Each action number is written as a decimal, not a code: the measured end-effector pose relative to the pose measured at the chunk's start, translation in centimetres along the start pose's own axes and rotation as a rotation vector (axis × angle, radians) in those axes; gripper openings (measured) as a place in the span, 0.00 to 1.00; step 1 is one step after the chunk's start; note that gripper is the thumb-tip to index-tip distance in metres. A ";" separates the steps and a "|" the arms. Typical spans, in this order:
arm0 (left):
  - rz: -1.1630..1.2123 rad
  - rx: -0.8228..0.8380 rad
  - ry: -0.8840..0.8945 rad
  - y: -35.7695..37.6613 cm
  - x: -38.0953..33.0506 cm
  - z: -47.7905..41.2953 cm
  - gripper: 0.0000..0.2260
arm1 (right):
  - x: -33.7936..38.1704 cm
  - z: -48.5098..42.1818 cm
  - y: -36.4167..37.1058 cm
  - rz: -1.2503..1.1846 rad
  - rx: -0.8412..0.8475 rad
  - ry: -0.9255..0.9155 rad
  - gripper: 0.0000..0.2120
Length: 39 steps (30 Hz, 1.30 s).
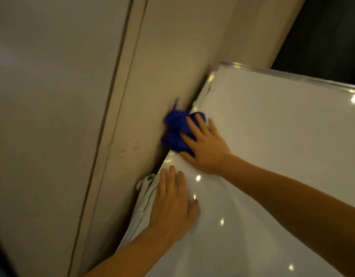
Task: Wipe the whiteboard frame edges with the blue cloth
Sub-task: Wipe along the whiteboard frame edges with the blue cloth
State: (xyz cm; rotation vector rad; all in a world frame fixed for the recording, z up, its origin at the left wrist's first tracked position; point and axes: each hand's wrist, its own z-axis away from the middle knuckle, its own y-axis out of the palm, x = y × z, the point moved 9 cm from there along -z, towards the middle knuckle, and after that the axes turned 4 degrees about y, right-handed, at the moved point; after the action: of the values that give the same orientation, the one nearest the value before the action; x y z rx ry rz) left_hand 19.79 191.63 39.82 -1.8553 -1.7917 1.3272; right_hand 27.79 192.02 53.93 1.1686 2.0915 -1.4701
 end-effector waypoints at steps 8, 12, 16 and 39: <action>0.045 -0.138 -0.071 0.6 -2.1 -6.8 0.44 | -15.7 -7.0 -3.0 0.087 0.008 0.223 0.30; 0.076 -0.254 -0.091 -1.3 -3.4 -10.9 0.43 | -13.6 -7.2 -2.5 -0.050 -0.105 0.141 0.30; 0.051 -0.267 -0.133 -1.2 -4.3 -13.3 0.41 | -6.1 -4.4 -0.4 -0.098 -0.065 -0.335 0.27; 0.048 -0.359 0.320 -10.1 -15.7 -30.5 0.34 | -27.8 -3.6 -5.9 0.051 -0.129 0.509 0.29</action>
State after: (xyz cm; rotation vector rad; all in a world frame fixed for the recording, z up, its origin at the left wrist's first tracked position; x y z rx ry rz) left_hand 37.64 192.23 70.77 -2.1544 -1.9089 0.6966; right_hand 40.86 182.47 77.53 1.6624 2.4061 -1.0718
